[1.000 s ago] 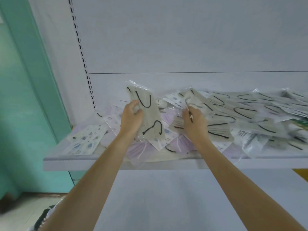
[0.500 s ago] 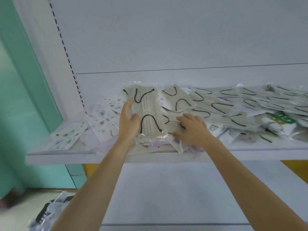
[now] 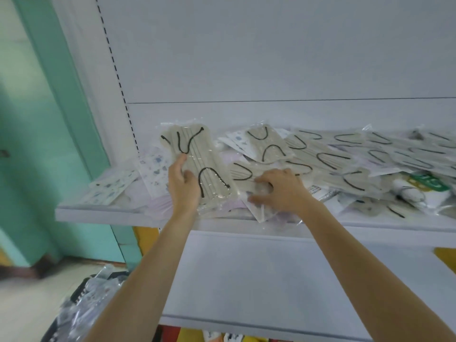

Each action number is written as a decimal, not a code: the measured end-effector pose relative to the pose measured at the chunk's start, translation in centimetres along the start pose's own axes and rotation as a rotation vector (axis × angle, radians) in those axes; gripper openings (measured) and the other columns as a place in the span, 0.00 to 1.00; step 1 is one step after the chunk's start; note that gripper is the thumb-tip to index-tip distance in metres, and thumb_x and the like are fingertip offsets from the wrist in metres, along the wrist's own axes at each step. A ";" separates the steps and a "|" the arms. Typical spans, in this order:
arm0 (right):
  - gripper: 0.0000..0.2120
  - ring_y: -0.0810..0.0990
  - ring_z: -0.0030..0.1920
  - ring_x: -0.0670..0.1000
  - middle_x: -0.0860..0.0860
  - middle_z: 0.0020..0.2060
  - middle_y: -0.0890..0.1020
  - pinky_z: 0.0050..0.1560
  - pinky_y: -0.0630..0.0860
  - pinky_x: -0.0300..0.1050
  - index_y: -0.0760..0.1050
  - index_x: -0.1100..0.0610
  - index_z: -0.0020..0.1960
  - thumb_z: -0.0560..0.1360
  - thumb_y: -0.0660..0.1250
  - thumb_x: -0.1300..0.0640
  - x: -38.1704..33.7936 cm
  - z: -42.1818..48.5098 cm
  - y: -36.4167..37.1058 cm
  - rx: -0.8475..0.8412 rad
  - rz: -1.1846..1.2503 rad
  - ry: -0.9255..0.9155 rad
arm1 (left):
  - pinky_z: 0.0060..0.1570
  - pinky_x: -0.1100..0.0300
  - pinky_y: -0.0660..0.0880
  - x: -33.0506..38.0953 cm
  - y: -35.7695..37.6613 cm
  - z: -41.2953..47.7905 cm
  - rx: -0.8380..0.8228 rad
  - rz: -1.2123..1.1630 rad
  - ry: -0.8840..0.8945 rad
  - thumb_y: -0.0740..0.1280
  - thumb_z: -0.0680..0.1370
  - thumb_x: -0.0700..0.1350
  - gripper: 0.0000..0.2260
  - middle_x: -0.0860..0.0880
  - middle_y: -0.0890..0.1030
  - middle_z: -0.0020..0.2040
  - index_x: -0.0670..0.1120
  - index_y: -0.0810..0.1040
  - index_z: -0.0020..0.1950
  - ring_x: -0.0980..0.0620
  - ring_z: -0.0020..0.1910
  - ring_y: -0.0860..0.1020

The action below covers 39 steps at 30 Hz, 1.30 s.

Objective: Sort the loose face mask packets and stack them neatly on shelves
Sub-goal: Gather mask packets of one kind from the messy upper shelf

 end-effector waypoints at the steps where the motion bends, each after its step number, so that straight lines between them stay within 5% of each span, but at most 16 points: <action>1: 0.22 0.64 0.66 0.55 0.48 0.65 0.72 0.65 0.58 0.50 0.73 0.46 0.63 0.72 0.65 0.41 -0.1 -0.2 0.7 -0.026 -0.053 -0.019 | 0.70 0.52 0.64 -0.2 -0.2 0.0 0.005 -0.001 -0.012 0.53 0.79 0.34 0.21 0.55 0.68 0.67 0.47 0.68 0.70 0.50 0.69 0.69; 6: 0.10 0.71 0.56 0.53 0.49 0.52 0.80 0.57 0.62 0.47 0.78 0.48 0.53 0.76 0.61 0.49 0.7 -0.1 -0.8 0.175 -0.034 0.034 | 0.66 0.42 0.67 -0.3 -0.5 0.6 0.016 0.004 -0.014 0.53 0.79 0.34 0.21 0.55 0.69 0.66 0.48 0.67 0.70 0.37 0.65 0.70; 8: 0.10 0.74 0.53 0.54 0.51 0.49 0.81 0.54 0.66 0.48 0.77 0.53 0.52 0.78 0.59 0.52 0.9 0.2 -1.5 0.237 -0.027 0.075 | 0.69 0.50 0.66 -0.1 -0.8 1.2 0.046 -0.011 0.007 0.53 0.79 0.34 0.21 0.57 0.69 0.65 0.47 0.67 0.70 0.43 0.66 0.71; 11: 0.09 0.77 0.42 0.53 0.51 0.41 0.80 0.43 0.73 0.47 0.74 0.57 0.49 0.79 0.59 0.53 2.1 -0.1 -3.8 0.439 0.352 0.204 | 0.63 0.72 0.61 0.7 -1.1 1.9 0.083 -0.033 0.047 0.54 0.80 0.36 0.19 0.58 0.68 0.63 0.47 0.68 0.70 0.55 0.68 0.67; 15: 0.05 0.73 0.36 0.41 0.40 0.36 0.75 0.33 0.66 0.33 0.73 0.54 0.48 0.79 0.61 0.53 0.1 1.7 -5.3 0.489 0.683 0.138 | 0.55 0.78 0.62 1.6 2.4 1.8 -0.120 -0.089 0.044 0.60 0.81 0.48 0.16 0.58 0.70 0.64 0.49 0.70 0.69 0.63 0.63 0.68; 20: 0.12 0.79 0.51 0.48 0.46 0.51 0.81 0.49 0.70 0.37 0.77 0.55 0.58 0.79 0.59 0.55 -4.6 4.6 -2.3 0.198 0.648 -0.055 | 0.54 0.75 0.63 2.2 6.3 1.2 -0.292 -0.039 0.069 0.65 0.77 0.43 0.15 0.67 0.72 0.57 0.55 0.72 0.62 0.69 0.57 0.69; 22: 0.15 0.75 0.60 0.50 0.51 0.60 0.78 0.56 0.66 0.37 0.74 0.56 0.64 0.79 0.59 0.57 -2.6 5.3 -2.5 0.266 0.599 0.022 | 0.60 0.67 0.65 1.2 5.9 1.8 -0.285 0.000 0.028 0.61 0.77 0.38 0.20 0.60 0.70 0.63 0.52 0.69 0.67 0.61 0.63 0.69; 25: 0.22 0.62 0.70 0.57 0.54 0.69 0.68 0.67 0.60 0.51 0.65 0.55 0.69 0.77 0.60 0.53 2.2 6.3 -1.7 0.212 0.102 0.224 | 0.68 0.46 0.67 0.1 5.2 2.3 -0.299 0.044 -0.015 0.57 0.78 0.35 0.25 0.56 0.64 0.72 0.51 0.62 0.74 0.44 0.69 0.68; 28: 0.13 0.69 0.61 0.57 0.55 0.56 0.75 0.61 0.63 0.52 0.73 0.56 0.54 0.75 0.59 0.50 4.5 6.6 -0.7 0.094 -0.102 0.298 | 0.67 0.39 0.66 -0.5 4.9 2.7 -0.290 0.064 -0.053 0.53 0.78 0.35 0.24 0.53 0.63 0.73 0.50 0.63 0.74 0.37 0.68 0.69; 32: 0.14 0.76 0.49 0.57 0.53 0.38 0.76 0.54 0.67 0.49 0.73 0.57 0.41 0.79 0.55 0.52 4.6 6.8 -2.6 0.242 0.074 0.346 | 0.67 0.41 0.66 -1.2 4.7 2.8 -0.269 0.048 -0.133 0.52 0.79 0.35 0.23 0.49 0.66 0.72 0.48 0.64 0.73 0.34 0.68 0.67; 36: 0.17 0.78 0.49 0.55 0.53 0.45 0.80 0.48 0.70 0.45 0.78 0.59 0.53 0.81 0.55 0.51 2.2 4.4 -5.3 0.529 0.301 0.203 | 0.65 0.63 0.61 -0.4 4.6 2.8 -0.257 -0.043 -0.128 0.55 0.82 0.44 0.18 0.53 0.67 0.70 0.48 0.65 0.73 0.56 0.69 0.66; 39: 0.14 0.76 0.44 0.49 0.48 0.43 0.79 0.47 0.68 0.41 0.80 0.58 0.51 0.79 0.59 0.53 -3.3 2.0 -5.3 0.494 0.430 -0.117 | 0.50 0.69 0.66 0.8 5.1 2.4 -0.288 -0.144 -0.099 0.56 0.82 0.49 0.07 0.62 0.72 0.48 0.57 0.74 0.50 0.76 0.43 0.70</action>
Point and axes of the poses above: each hand's wrist, its own z-axis towards the middle knuckle, its own y-axis out of the palm, x = y × z, the point moved 9 cm from there along z, towards the middle knuckle
